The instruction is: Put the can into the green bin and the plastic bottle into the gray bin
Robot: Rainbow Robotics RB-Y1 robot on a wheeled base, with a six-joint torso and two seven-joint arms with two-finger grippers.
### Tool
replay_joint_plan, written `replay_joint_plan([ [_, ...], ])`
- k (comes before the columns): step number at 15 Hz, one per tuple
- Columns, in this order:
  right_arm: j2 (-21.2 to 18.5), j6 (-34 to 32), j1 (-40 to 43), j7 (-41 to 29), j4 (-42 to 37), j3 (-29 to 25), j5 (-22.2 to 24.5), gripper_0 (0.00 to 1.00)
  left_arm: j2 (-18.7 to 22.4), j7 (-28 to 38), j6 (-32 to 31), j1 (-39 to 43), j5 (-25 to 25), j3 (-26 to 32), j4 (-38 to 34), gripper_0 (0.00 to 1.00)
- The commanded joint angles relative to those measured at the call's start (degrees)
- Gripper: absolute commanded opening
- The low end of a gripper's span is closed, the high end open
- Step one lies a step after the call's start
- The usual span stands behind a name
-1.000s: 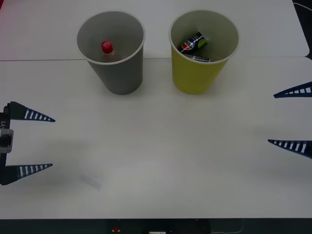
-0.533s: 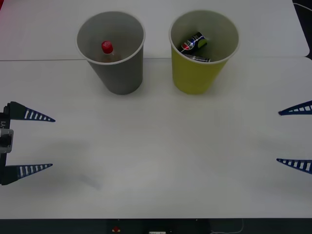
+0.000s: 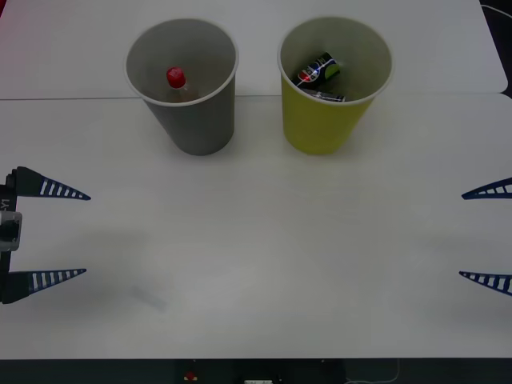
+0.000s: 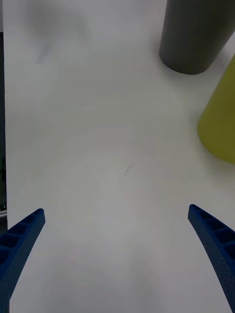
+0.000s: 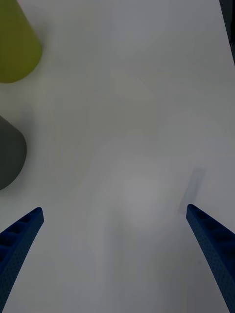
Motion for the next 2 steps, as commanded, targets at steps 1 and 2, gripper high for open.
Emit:
replay_joint_plan([
  [1, 0.00, 0.33, 0.01, 0.22, 0.15, -0.04, 0.02, 1.00, 0.00, 0.00, 0.00, 0.00, 0.00, 0.00, 0.00, 1.00],
  [2, 0.00, 0.33, 0.01, 0.22, 0.15, -0.04, 0.02, 1.00, 0.00, 0.00, 0.00, 0.00, 0.00, 0.00, 0.00, 1.00],
])
